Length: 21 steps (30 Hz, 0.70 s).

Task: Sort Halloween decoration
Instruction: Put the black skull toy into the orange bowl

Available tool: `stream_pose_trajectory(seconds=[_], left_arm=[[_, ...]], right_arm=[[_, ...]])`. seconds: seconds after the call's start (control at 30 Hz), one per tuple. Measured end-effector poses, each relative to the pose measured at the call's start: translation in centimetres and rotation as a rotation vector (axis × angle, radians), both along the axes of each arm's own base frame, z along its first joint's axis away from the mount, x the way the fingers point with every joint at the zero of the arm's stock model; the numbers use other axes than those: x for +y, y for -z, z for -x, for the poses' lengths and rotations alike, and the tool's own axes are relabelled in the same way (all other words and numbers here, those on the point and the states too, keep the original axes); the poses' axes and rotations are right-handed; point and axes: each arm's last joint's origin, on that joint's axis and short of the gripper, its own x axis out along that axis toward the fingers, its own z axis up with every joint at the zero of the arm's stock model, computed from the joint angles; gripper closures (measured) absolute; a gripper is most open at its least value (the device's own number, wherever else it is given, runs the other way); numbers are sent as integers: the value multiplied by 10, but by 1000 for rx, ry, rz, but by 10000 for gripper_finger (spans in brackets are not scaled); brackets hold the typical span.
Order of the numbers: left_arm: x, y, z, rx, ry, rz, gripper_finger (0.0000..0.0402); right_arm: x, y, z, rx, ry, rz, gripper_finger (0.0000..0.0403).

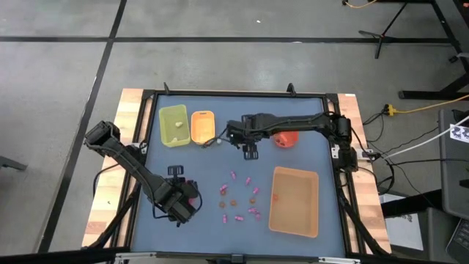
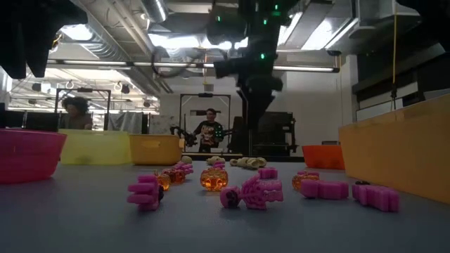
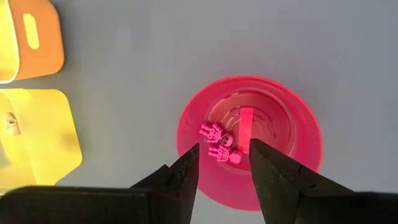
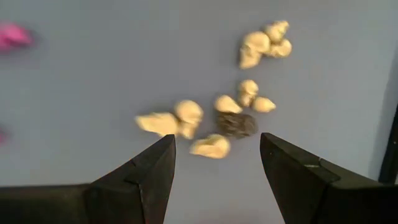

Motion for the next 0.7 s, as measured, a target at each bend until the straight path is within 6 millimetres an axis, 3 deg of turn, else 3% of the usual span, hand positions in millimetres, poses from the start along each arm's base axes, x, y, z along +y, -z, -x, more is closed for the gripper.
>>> stream_pose_trajectory(seconds=[0.2, 0.37, 0.53, 0.7], left_arm=[[0, 0, 0, -3, 0, 2, 277], [-1, 0, -1, -10, -2, 7, 277], [-1, 0, -1, -12, -3, 8, 277], [-1, 0, -1, -19, -31, 12, 277]], right_arm=[[-41, 11, 3, -60, 10, -88, 169], [-63, 22, 9, -103, 39, -191, 169], [-62, 40, 16, -77, -6, -195, 169], [-49, 52, 15, -77, -78, -170, 169]])
